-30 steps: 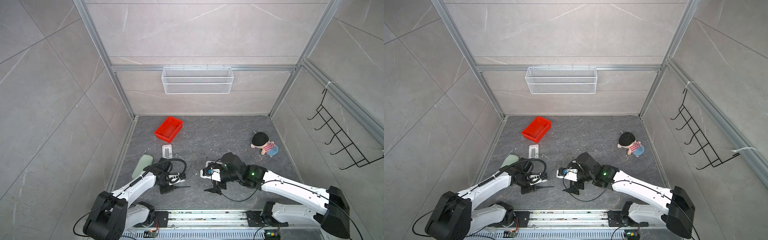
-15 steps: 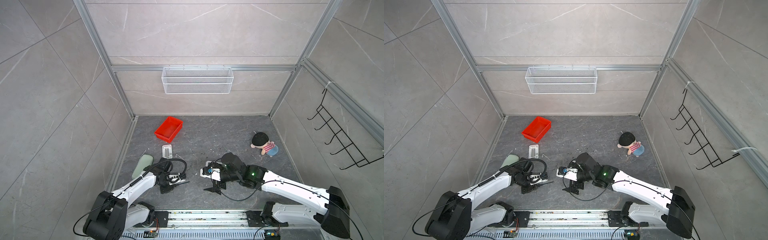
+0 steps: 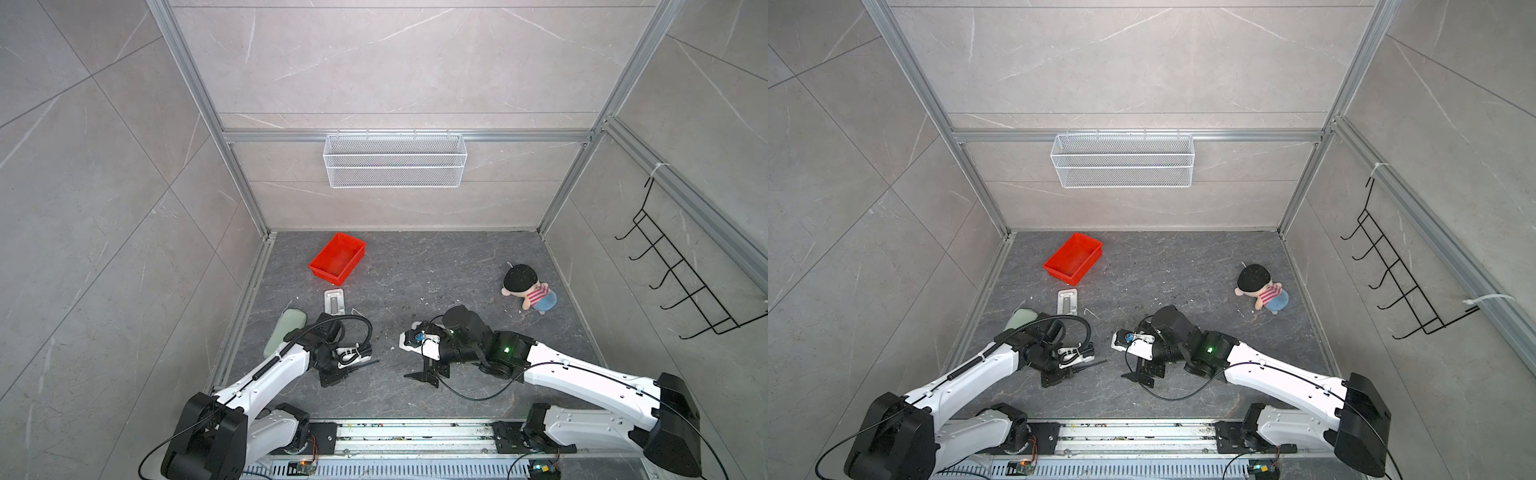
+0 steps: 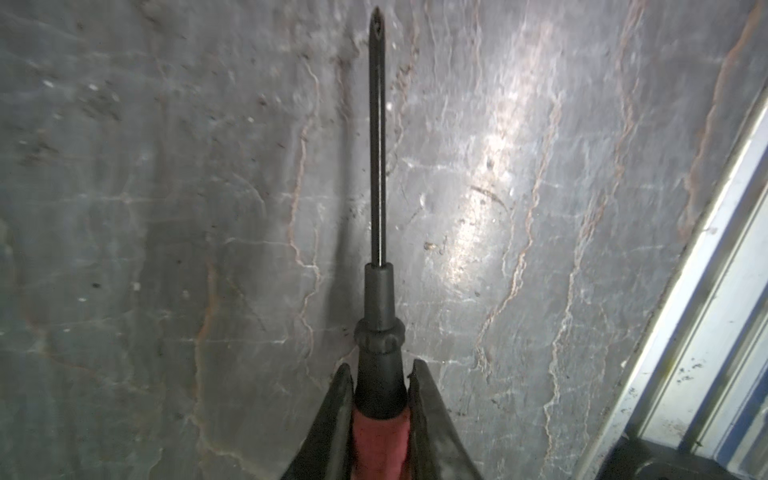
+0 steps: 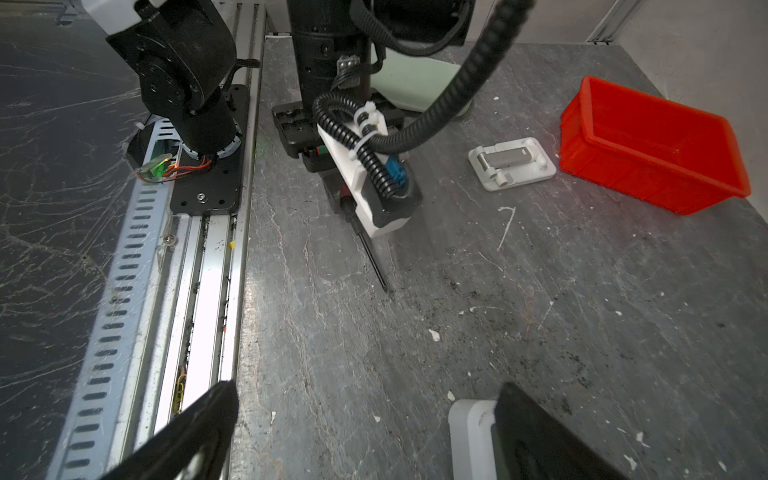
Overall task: Put the screwdriver in the bin
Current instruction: 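Close the left gripper on the screwdriver's red handle, then lift the screwdriver with the left gripper and carry it over the red bin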
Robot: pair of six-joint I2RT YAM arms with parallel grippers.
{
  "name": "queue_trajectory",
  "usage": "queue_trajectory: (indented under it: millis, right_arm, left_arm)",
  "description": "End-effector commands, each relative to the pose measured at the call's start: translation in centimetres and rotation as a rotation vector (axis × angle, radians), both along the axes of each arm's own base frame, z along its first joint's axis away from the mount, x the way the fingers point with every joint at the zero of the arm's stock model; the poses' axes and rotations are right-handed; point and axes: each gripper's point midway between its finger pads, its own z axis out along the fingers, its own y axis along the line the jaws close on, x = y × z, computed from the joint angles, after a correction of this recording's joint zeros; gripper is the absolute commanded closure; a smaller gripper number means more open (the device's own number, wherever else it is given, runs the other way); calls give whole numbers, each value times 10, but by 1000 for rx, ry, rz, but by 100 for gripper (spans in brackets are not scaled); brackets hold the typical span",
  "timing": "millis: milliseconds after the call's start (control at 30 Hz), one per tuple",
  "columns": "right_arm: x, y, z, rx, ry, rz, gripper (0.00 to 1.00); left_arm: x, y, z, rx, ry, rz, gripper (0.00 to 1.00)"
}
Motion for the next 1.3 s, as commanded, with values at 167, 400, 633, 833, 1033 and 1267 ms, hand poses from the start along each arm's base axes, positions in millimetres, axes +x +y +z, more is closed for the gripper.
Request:
queue_trajectory:
  millis: [167, 400, 633, 833, 1033, 1267]
  right_arm:
    - [5, 10, 13, 60, 4, -26, 1]
    - [18, 17, 27, 128, -17, -89, 1]
    - [48, 25, 46, 222, -86, -223, 1]
    - [73, 32, 62, 288, -156, -315, 1]
    - [90, 46, 75, 335, -181, -359, 1]
    - [114, 61, 84, 348, -188, -433, 1]
  left_arm:
    - [37, -21, 52, -100, -124, 71, 100]
    - [83, -25, 75, -87, -253, 139, 100]
    - [125, -26, 86, -54, -313, 217, 100]
    - [160, -18, 93, -40, -354, 293, 100]
    - [199, -9, 110, -123, -371, 395, 100]
    - [252, 10, 120, -166, -350, 509, 100]
